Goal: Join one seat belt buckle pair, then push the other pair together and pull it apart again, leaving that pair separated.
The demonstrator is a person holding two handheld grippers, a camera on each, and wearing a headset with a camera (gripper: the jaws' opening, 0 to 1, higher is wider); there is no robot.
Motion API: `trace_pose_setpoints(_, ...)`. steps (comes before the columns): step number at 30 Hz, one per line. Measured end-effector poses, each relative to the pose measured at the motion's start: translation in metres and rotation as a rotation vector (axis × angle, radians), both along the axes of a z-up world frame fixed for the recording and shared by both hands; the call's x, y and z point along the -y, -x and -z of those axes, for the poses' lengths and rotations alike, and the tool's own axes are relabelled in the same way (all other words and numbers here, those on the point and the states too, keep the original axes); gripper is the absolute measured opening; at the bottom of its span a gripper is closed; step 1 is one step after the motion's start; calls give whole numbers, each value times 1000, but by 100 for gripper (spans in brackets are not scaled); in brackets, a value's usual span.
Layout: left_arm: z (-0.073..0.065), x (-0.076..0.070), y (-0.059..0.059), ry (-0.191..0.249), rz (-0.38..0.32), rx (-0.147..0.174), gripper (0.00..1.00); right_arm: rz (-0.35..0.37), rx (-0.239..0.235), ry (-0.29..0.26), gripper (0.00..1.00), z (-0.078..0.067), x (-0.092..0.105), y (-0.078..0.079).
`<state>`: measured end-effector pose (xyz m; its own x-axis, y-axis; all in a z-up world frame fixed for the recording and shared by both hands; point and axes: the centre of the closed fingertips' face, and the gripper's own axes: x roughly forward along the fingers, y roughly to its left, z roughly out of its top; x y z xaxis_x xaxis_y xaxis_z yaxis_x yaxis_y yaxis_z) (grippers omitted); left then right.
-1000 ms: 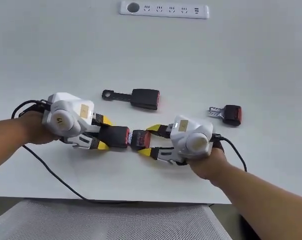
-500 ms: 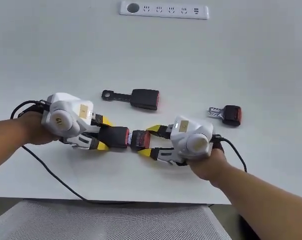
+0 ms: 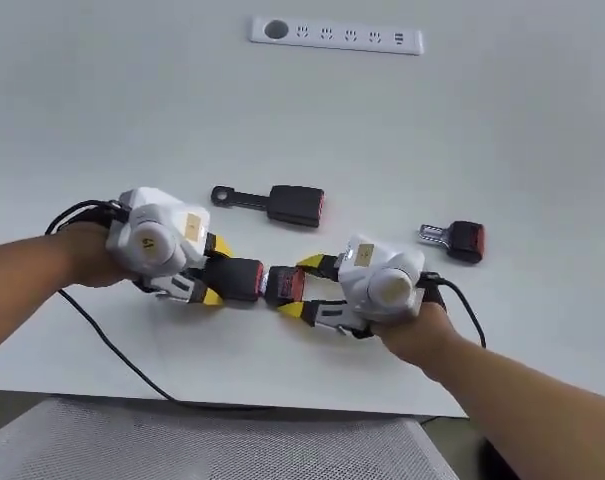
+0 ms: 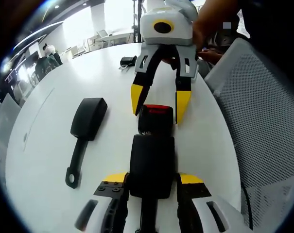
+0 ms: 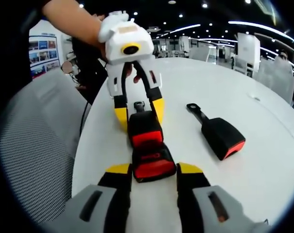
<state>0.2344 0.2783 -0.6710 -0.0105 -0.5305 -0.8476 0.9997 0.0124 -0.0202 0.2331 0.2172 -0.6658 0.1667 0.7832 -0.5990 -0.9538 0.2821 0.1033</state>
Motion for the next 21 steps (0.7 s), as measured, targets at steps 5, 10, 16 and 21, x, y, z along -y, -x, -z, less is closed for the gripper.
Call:
trace_pose_setpoints(5,-15,10,4,65,-62,-13,60,85,-8,-64,76,-20,8,-5)
trace_pose_setpoints(10,-31,14,-9,140,-180,11,75,120,32,-63,90,-28,31,-4)
trace_pose_setpoints(16,-50,16,-18,184,-232,40,82,197,40,-76,94,-40,66,-4)
trace_pose_setpoints(21,-67,23,-29,210,-236,76,84,263,56,-80,95,-51,97,-14)
